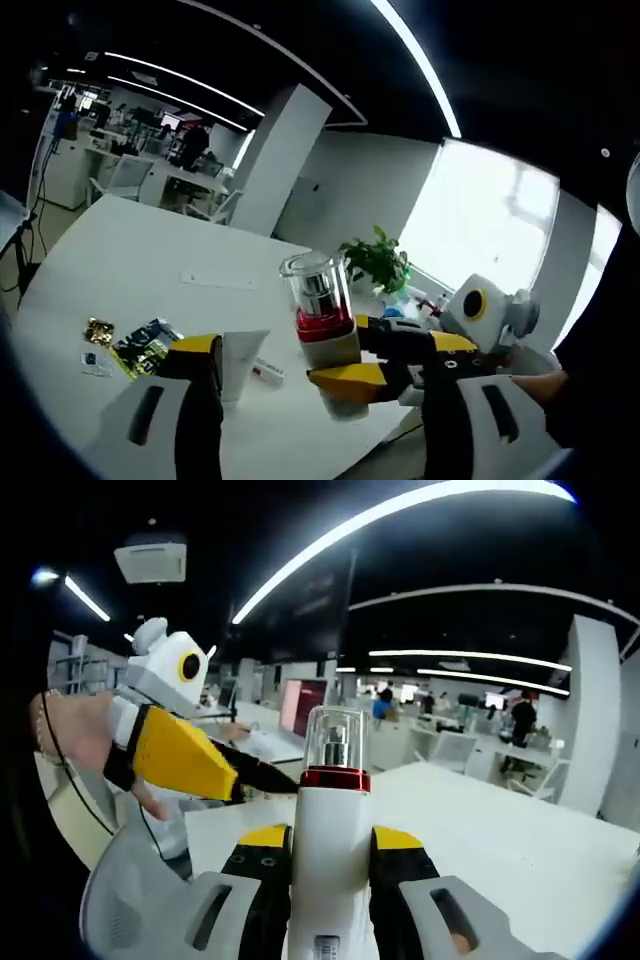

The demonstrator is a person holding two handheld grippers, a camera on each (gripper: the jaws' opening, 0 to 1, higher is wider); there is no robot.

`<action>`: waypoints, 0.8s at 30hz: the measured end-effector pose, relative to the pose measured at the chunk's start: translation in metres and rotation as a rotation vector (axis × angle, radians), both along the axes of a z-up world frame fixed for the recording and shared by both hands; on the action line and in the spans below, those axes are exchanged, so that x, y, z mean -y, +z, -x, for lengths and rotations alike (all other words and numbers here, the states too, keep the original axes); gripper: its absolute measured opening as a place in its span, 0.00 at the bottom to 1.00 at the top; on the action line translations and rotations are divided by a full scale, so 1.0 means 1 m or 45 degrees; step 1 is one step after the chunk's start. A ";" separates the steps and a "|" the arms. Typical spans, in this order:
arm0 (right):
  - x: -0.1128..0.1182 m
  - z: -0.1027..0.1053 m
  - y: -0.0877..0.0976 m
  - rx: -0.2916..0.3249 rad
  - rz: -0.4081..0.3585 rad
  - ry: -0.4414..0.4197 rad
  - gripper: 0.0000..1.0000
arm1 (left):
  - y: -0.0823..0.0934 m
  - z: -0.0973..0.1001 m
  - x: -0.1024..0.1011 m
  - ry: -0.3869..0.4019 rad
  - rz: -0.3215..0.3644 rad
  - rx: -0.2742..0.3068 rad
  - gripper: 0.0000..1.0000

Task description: Arrange the skincare products in the storage area until every visible bottle or jar stands upright without overlapping.

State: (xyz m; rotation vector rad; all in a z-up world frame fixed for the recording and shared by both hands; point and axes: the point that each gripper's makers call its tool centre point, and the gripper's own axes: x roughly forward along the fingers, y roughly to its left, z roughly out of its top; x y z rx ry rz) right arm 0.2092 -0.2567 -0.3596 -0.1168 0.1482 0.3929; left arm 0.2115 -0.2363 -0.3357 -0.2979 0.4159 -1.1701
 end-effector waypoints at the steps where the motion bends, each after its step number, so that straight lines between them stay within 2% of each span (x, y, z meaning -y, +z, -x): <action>1: -0.002 0.000 0.001 0.001 -0.011 0.003 0.21 | 0.002 0.001 0.002 0.007 -0.022 0.025 0.69; 3: -0.008 0.002 0.003 0.010 -0.029 0.008 0.21 | 0.002 0.001 0.004 0.020 -0.051 0.053 0.66; 7: -0.014 0.004 0.008 0.028 -0.038 0.019 0.21 | -0.001 0.004 0.011 0.011 -0.054 0.003 0.54; 10: -0.018 0.006 0.013 0.046 -0.058 0.024 0.21 | -0.003 0.009 0.015 0.019 -0.063 -0.010 0.51; 13: -0.018 0.006 0.014 0.050 -0.064 0.013 0.21 | 0.004 0.007 0.014 0.078 -0.015 -0.030 0.46; 15: -0.018 0.007 0.014 0.045 -0.087 0.002 0.21 | 0.007 0.004 0.012 0.108 -0.019 0.005 0.41; 18: -0.020 0.007 0.015 0.049 -0.085 0.006 0.21 | 0.004 0.005 0.014 0.118 -0.081 0.079 0.40; 20: -0.024 0.008 0.019 0.057 -0.073 0.020 0.21 | 0.003 0.008 0.017 0.104 -0.079 0.081 0.38; 23: -0.026 0.005 0.021 0.061 -0.069 0.024 0.21 | 0.009 0.004 0.013 0.150 -0.054 0.108 0.37; 24: -0.026 0.006 0.021 0.059 -0.071 0.024 0.21 | 0.009 0.005 0.013 0.147 -0.055 0.099 0.33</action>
